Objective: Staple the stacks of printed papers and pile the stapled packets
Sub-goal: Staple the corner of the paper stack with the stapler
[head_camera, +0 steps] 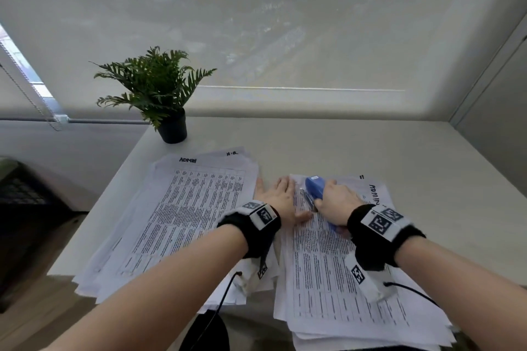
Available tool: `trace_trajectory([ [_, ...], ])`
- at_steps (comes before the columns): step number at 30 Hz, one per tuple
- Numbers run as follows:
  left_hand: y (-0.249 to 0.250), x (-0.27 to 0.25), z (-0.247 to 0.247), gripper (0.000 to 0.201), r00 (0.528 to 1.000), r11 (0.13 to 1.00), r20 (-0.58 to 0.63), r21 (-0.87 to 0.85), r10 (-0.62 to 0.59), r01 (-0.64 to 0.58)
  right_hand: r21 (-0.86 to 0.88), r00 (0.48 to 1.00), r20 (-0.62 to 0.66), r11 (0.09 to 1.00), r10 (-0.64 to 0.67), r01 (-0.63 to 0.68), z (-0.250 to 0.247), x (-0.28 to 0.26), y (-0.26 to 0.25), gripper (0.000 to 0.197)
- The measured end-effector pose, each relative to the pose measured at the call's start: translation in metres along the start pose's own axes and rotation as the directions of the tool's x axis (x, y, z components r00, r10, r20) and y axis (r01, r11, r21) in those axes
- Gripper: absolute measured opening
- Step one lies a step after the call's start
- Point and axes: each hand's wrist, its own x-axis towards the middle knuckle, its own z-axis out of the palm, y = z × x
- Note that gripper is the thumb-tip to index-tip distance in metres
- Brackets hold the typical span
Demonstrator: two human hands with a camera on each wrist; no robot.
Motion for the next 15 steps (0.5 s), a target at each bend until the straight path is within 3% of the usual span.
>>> trace_trajectory([
  [4,0.0022,0.0058,0.0016,0.099,0.996,0.992,0.058,0.111,-0.068,0.061,-0.022,0.999,-0.014,0.999,-0.037,0.036,0.0003,-0.0003,0.0,0.038],
  [15,0.0043,0.0086,0.0031,0.095,0.993,0.979,0.051,0.179,-0.107,0.096,-0.057,0.996,-0.075,0.997,-0.047,0.043,0.0038,0.0025,-0.0038,0.032],
])
